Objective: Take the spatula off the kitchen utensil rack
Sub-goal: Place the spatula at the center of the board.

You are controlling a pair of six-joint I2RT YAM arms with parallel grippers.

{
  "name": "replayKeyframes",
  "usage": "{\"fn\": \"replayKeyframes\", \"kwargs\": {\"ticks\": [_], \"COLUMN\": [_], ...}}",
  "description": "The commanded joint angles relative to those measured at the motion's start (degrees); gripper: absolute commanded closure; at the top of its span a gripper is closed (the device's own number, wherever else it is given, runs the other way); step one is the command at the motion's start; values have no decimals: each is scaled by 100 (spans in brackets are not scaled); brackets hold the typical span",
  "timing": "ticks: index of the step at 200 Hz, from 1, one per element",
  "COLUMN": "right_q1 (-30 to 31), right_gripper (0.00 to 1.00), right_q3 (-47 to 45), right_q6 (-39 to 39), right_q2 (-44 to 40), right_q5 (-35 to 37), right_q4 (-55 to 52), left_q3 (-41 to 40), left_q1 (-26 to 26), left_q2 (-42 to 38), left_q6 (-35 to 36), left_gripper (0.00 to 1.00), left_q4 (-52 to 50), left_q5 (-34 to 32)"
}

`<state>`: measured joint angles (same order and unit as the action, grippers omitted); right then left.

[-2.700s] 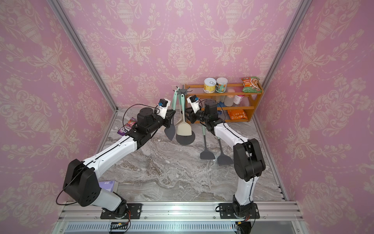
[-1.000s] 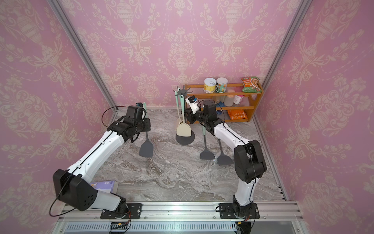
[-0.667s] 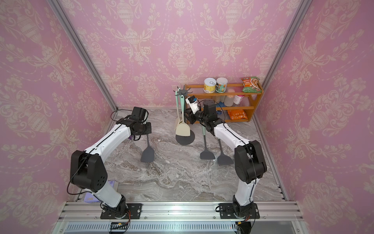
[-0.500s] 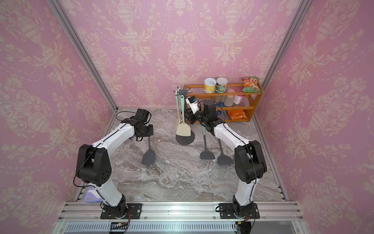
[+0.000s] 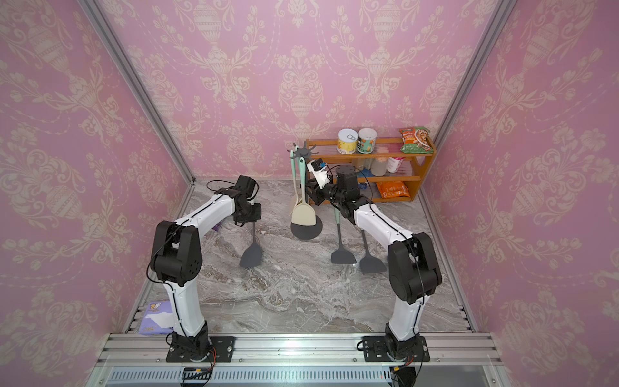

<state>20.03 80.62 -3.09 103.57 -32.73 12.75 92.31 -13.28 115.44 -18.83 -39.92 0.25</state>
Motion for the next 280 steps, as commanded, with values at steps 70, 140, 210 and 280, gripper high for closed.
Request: {"fn": "replayKeyframes", "kwargs": {"ticks": [70,140,210,280], "right_q1": [44,38,40,45], "right_gripper": [100,100,100,100], "right_q3": [-134,-152,-169,-209], "right_q6": [309,283,221,155], "right_q2": [-132,-156,-232,-285], "right_q5": [-145,-137,-84,-23], "right_q4": [-703,-752,-857,-975], "left_q3": [900,741,847,512], "left_q1": [-509,-593,-583,-577], "left_q2": [733,881,1060,762], "left_q6": [-394,-391,-360,-432], "left_gripper": [100,90,81,81], "left_q4": [-393,-451,-428,175], "left_q5": [616,571,661,612]}}
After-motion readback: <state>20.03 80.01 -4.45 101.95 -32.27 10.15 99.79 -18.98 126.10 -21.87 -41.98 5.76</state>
